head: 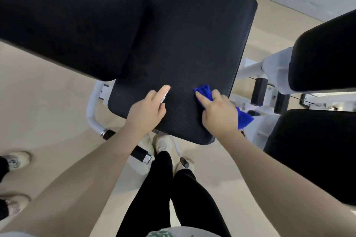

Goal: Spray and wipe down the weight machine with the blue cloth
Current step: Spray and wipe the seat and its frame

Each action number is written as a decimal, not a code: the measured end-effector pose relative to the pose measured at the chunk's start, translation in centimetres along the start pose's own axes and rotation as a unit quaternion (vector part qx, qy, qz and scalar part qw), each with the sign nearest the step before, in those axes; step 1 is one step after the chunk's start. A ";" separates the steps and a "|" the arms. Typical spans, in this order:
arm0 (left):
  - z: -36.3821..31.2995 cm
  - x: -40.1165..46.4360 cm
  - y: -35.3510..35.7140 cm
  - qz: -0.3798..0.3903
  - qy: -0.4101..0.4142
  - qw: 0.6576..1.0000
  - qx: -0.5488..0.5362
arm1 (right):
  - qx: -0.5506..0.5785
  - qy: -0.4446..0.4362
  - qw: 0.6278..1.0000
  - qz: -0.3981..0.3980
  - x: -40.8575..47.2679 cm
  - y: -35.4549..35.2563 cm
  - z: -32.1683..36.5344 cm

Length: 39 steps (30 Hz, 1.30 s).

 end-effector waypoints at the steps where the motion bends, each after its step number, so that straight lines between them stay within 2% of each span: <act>1: 0.3 -0.6 0.1 -0.003 -0.016 1.000 0.007 | -0.004 -0.027 1.000 0.000 -1.6 0.3 1.3; 4: 1.1 -2.4 0.2 -0.016 -0.057 0.998 0.028 | 0.010 -0.083 0.990 0.111 -3.6 1.8 3.0; 6: 2.2 -3.1 -0.5 -0.028 -0.113 0.992 0.038 | 0.052 -0.064 0.984 0.156 -3.1 1.6 2.4; 10: 6.3 -2.2 -2.6 -0.033 -0.219 0.974 0.043 | 0.124 -0.006 0.986 0.115 0.3 0.2 2.6; 14: 7.7 -0.5 -2.3 -0.019 -0.216 0.975 0.052 | 0.141 -0.037 0.986 0.082 4.5 -0.7 5.1; 19: 8.0 -1.5 -1.6 -0.012 -0.233 0.972 0.024 | 0.125 -0.018 0.991 0.052 7.1 -2.0 4.0; 21: 5.6 -2.5 -0.9 0.013 -0.203 0.979 0.020 | 0.116 -0.010 0.992 0.045 6.7 -2.7 2.7; 24: -1.1 -3.4 0.5 0.001 -0.075 0.996 0.053 | 0.084 0.003 0.994 0.064 5.2 -2.8 0.5; 26: -4.3 -3.4 1.4 0.016 -0.029 0.998 0.060 | 0.065 0.012 0.995 0.076 4.4 -2.6 -0.8; 29: -3.9 -2.2 1.9 0.060 -0.079 0.995 0.027 | 0.033 0.013 0.995 0.097 3.5 -2.1 -1.3; 31: -0.9 -1.7 0.8 0.033 -0.131 0.991 -0.002 | 0.000 -0.026 0.994 0.102 3.0 -1.7 0.2; 33: 2.2 -2.0 -0.8 -0.004 -0.151 0.988 -0.025 | -0.049 -0.107 0.987 0.111 2.7 -0.9 3.2; 35: 5.7 -2.2 -2.0 -0.019 -0.176 0.983 -0.042 | -0.081 -0.202 0.967 0.130 2.8 0.4 7.0; 39: 11.1 -2.0 -2.5 -0.054 -0.225 0.971 -0.063 | -0.166 -0.332 0.914 0.161 4.4 2.4 11.8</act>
Point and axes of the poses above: each hand's wrist, its own x-axis towards the middle knuckle, its own y-axis out of the palm, z = x × y, the point moved 7 cm from there along x, towards the middle knuckle, and after that the axes turned 4 degrees about -y, right-handed, at the moved point
